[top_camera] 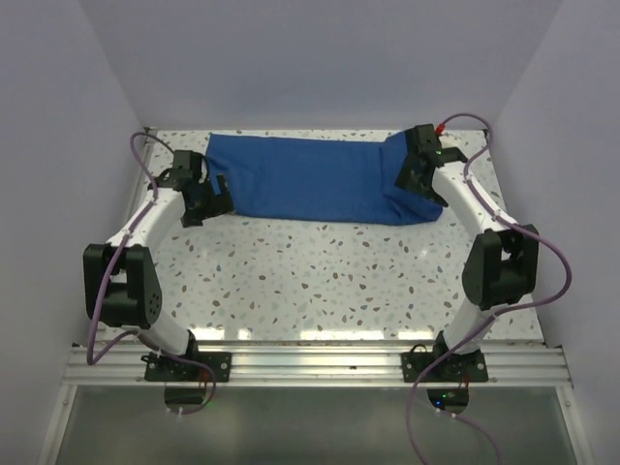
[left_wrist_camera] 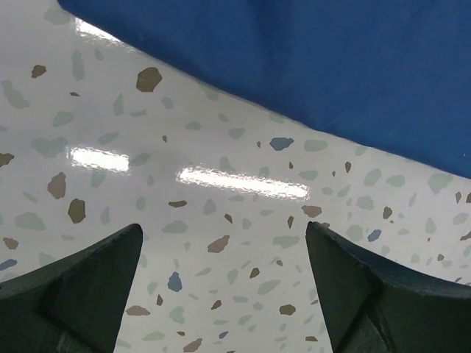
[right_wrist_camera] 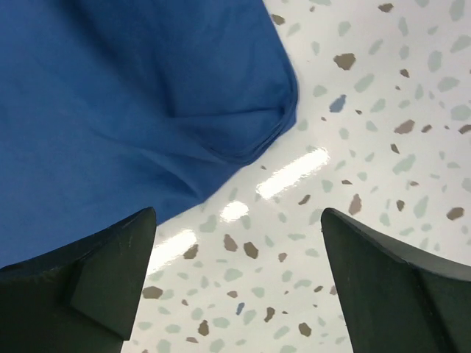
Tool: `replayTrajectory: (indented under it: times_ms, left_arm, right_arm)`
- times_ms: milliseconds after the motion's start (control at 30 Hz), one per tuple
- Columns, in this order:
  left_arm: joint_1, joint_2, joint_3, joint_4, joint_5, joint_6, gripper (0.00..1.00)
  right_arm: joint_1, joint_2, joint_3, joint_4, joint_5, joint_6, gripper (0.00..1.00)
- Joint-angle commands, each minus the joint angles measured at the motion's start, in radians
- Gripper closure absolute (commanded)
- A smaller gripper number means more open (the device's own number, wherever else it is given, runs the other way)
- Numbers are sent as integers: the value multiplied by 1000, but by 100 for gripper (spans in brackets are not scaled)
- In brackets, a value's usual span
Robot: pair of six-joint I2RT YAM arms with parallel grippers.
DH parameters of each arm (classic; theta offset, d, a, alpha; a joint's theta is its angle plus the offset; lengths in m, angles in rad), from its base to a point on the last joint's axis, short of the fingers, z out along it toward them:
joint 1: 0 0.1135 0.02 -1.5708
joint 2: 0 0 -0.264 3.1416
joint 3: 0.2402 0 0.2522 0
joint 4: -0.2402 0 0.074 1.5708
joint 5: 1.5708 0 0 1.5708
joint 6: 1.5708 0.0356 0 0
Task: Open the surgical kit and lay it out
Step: Open the surgical kit at the center of the board.
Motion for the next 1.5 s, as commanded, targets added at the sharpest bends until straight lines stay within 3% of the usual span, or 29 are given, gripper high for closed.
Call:
replayTrajectory:
  times_ms: [0,167,367,800,1167,1467]
  left_arm:
    - [-32,12,43,41,-3,-27,4]
    - [-55,-6,15,45,-3,-36,4]
    - [-55,-63,-69,57,-9,-22,4]
    - [-54,-192,-206,64,9,-3,4]
    - [-55,-222,-273,157,14,-4,3]
    - [-54,-146,-244,179,-4,-58,3]
  right_arm:
    - [-12,16,51,-70,94,-20,2]
    - [-10,25,166,-70,108,-58,1]
    - [-15,88,284,77,37,-118,2]
    - [-64,593,833,25,23,-105,4]
    - [-164,694,838,65,-38,-63,12]
    - [-194,774,893,94,-81,-37,18]
